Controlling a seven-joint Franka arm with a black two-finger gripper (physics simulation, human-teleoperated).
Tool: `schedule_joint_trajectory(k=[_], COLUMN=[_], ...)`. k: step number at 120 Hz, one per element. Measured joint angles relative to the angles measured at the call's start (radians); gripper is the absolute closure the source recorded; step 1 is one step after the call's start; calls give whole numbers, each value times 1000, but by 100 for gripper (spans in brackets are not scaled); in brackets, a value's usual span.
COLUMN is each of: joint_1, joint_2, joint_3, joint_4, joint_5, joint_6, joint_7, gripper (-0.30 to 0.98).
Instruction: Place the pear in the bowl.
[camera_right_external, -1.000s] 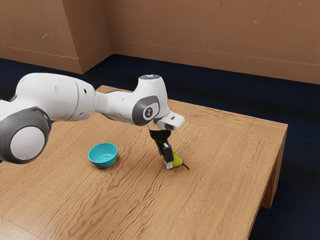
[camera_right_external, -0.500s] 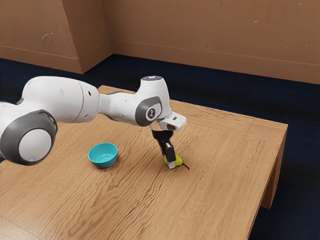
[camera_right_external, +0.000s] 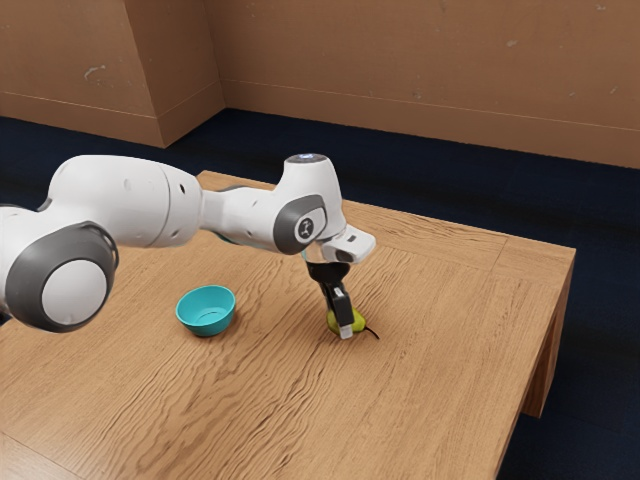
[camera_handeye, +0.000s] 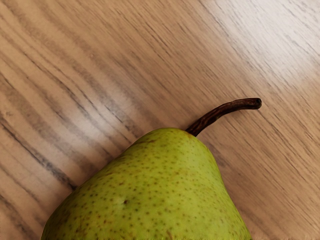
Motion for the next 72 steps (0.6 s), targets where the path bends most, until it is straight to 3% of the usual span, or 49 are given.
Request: schedule_joint_trajectory(k=[51, 72], joint_1=[0, 0], joint_2=[-7, -27], joint_3=[0, 0], joint_4=[0, 0], joint_5=[5, 20], joint_6=[3, 6], joint_7=[30, 26], gripper=[35, 54])
